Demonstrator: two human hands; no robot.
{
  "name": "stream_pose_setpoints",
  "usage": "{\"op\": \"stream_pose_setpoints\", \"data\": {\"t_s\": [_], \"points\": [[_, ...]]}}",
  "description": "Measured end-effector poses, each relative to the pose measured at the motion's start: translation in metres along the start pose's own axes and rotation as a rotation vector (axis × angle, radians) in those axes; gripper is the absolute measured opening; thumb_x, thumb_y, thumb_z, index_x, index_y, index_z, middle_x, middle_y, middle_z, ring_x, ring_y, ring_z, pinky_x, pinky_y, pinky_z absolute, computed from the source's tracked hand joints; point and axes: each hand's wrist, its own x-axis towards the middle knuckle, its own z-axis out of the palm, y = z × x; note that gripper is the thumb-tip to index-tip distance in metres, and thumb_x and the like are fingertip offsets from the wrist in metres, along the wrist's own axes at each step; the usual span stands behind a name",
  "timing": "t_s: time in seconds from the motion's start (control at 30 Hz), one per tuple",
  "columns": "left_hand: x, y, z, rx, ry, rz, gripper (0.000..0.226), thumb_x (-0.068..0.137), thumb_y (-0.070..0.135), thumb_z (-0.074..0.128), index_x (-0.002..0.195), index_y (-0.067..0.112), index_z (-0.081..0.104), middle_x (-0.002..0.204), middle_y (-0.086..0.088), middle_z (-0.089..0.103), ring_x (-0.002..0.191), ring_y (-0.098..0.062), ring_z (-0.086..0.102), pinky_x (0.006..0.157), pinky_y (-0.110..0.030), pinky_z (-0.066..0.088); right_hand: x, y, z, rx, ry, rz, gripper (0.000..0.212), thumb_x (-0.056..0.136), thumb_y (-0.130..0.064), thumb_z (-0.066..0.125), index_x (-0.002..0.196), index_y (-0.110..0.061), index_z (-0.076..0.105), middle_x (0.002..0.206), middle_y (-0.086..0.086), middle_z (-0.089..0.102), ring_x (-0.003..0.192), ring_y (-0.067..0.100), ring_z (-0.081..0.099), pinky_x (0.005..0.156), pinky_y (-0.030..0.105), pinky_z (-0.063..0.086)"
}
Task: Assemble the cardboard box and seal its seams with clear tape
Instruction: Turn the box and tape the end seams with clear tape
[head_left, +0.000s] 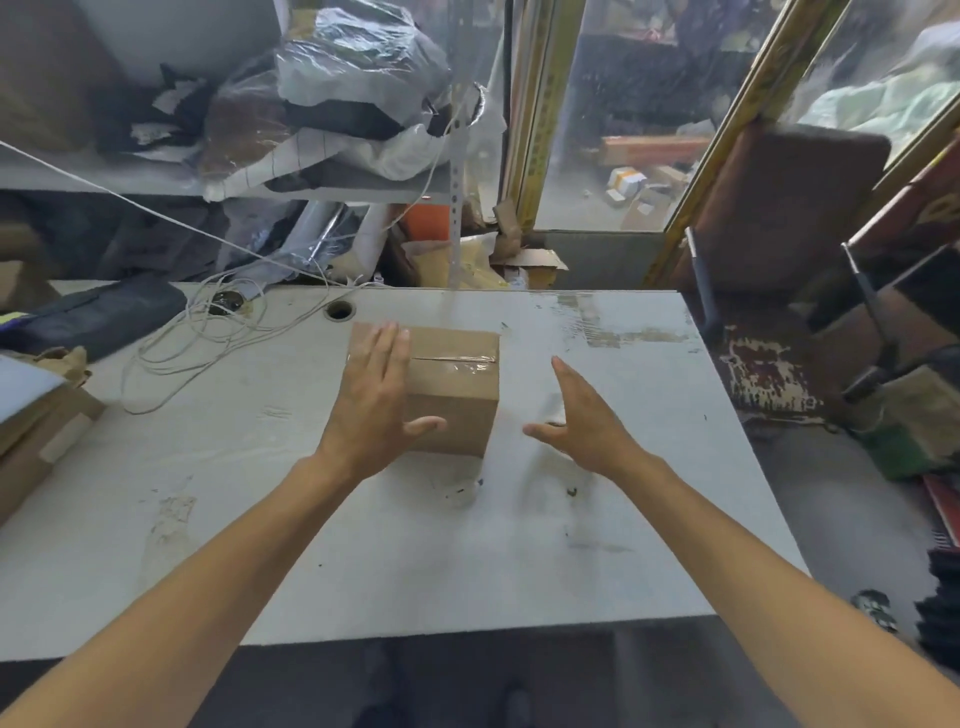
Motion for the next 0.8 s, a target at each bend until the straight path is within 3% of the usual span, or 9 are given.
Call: {"op": "stream_pose_setpoints", "data": {"t_s": [0.17, 0.27, 0.33, 0.4, 0.53, 0.7, 0.8], "points": [[-0.004, 0.051, 0.017, 0.097, -0.045, 0.098, 0.106, 0.064, 0.047, 0.088, 0.143, -0.005, 0.041, 0.150, -0.027, 0.040, 0.141, -0.045, 0.034, 0.115, -0.053, 0.029, 0.001, 0.045, -0.009, -0.152, -0.036, 0.132, 0.094, 0.083, -0.044, 0.073, 0.153, -0.009, 0.020, 0.153, 0.010, 0.035, 0.140, 0.029, 0.031, 0.109, 0.039, 0.033], [-0.007, 0.078, 0.027, 0.126, -0.024, 0.143, 0.102, 0.065, 0.045, 0.088, 0.142, -0.004, 0.043, 0.149, -0.026, 0.042, 0.140, -0.044, 0.035, 0.117, -0.051, 0.029, 0.007, 0.061, -0.008, -0.212, -0.078, 0.169, 0.070, 0.082, -0.044, 0.072, 0.133, -0.009, 0.040, 0.126, 0.012, 0.055, 0.111, 0.031, 0.053, 0.082, 0.038, 0.045], [-0.010, 0.093, 0.033, 0.122, -0.049, 0.136, 0.100, 0.069, 0.046, 0.085, 0.145, -0.002, 0.040, 0.152, -0.025, 0.038, 0.144, -0.042, 0.030, 0.119, -0.050, 0.027, 0.007, 0.067, -0.007, -0.246, -0.088, 0.166, 0.053, 0.085, -0.042, 0.069, 0.119, -0.010, 0.045, 0.114, 0.011, 0.061, 0.091, 0.026, 0.055, 0.067, 0.035, 0.043], [-0.013, 0.106, 0.037, 0.112, -0.065, 0.147, 0.098, 0.075, 0.048, 0.080, 0.148, -0.001, 0.036, 0.156, -0.023, 0.032, 0.147, -0.039, 0.024, 0.120, -0.047, 0.021, 0.003, 0.067, -0.011, -0.269, -0.065, 0.157, 0.050, 0.085, -0.051, 0.065, 0.110, -0.011, 0.048, 0.104, 0.009, 0.064, 0.082, 0.025, 0.056, 0.061, 0.034, 0.041], [-0.017, 0.124, 0.040, 0.058, -0.088, 0.123, 0.095, 0.084, 0.050, 0.071, 0.153, 0.002, 0.026, 0.162, -0.018, 0.021, 0.151, -0.032, 0.015, 0.122, -0.037, 0.009, -0.022, 0.056, -0.035, -0.228, 0.011, 0.085, 0.068, 0.075, -0.079, 0.057, 0.097, -0.016, 0.050, 0.089, 0.002, 0.062, 0.077, 0.023, 0.059, 0.062, 0.036, 0.046], [-0.014, 0.132, 0.025, -0.188, -0.094, 0.021, 0.090, 0.084, 0.042, 0.075, 0.153, 0.005, 0.030, 0.159, -0.013, 0.031, 0.146, -0.026, 0.030, 0.118, -0.033, 0.023, -0.059, 0.040, -0.076, -0.127, 0.083, -0.128, 0.065, 0.075, -0.071, 0.064, 0.112, -0.018, 0.056, 0.099, -0.002, 0.064, 0.084, 0.018, 0.059, 0.072, 0.037, 0.052], [-0.011, 0.133, 0.007, -0.362, -0.096, -0.048, 0.088, 0.082, 0.040, 0.077, 0.152, 0.010, 0.034, 0.151, -0.009, 0.044, 0.136, -0.021, 0.044, 0.114, -0.036, 0.036, -0.077, 0.024, -0.088, -0.047, 0.077, -0.224, 0.066, 0.075, -0.063, 0.068, 0.122, -0.018, 0.058, 0.109, 0.000, 0.066, 0.093, 0.020, 0.061, 0.079, 0.038, 0.053]]}}
